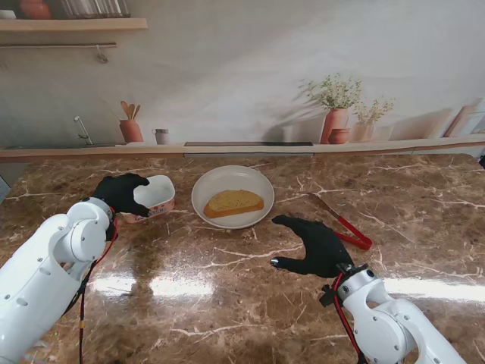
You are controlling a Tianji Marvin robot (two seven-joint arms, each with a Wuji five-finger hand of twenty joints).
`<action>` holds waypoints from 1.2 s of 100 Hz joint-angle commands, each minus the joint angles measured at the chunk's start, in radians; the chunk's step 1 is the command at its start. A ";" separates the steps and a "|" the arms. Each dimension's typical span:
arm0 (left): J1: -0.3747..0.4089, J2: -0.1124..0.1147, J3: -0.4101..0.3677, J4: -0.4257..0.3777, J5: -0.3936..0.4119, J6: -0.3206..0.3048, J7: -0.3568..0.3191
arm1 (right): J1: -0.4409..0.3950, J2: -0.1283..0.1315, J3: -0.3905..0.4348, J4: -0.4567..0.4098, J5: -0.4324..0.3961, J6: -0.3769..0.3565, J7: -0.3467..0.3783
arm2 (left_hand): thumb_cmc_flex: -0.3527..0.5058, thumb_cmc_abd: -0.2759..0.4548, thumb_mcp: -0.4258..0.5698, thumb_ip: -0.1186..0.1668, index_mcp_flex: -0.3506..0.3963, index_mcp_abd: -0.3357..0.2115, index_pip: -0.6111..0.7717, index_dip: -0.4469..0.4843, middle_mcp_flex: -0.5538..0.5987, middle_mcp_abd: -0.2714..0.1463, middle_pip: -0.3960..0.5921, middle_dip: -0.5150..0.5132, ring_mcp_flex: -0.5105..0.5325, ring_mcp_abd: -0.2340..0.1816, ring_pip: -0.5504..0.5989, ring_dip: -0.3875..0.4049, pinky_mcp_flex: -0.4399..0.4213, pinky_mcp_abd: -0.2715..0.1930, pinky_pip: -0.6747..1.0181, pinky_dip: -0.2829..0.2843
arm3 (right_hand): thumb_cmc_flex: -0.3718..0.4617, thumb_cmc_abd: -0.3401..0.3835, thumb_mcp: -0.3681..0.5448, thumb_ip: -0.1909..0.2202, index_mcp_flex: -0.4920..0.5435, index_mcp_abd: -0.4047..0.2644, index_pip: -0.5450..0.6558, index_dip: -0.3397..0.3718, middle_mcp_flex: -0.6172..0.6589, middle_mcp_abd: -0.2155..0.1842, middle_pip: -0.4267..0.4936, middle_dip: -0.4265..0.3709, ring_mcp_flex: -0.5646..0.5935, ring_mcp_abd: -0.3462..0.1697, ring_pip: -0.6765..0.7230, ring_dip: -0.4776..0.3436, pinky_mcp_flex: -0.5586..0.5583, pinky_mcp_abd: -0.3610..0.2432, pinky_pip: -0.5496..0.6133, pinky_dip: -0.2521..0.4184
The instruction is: Pack bread into a bento box with kitchen tongs
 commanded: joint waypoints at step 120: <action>-0.255 -0.019 0.283 0.401 -0.080 -0.010 0.105 | 0.008 -0.003 -0.009 0.018 0.029 0.046 0.025 | 0.301 -0.035 0.100 -0.067 0.550 -0.314 0.638 0.001 0.913 -0.025 -0.084 0.386 0.707 0.103 0.370 0.290 0.486 0.189 0.509 0.169 | 0.032 0.030 -0.014 0.031 0.028 -0.031 -0.002 -0.006 0.031 -0.027 -0.002 0.035 0.008 -0.015 0.000 0.036 -0.002 0.007 0.002 0.021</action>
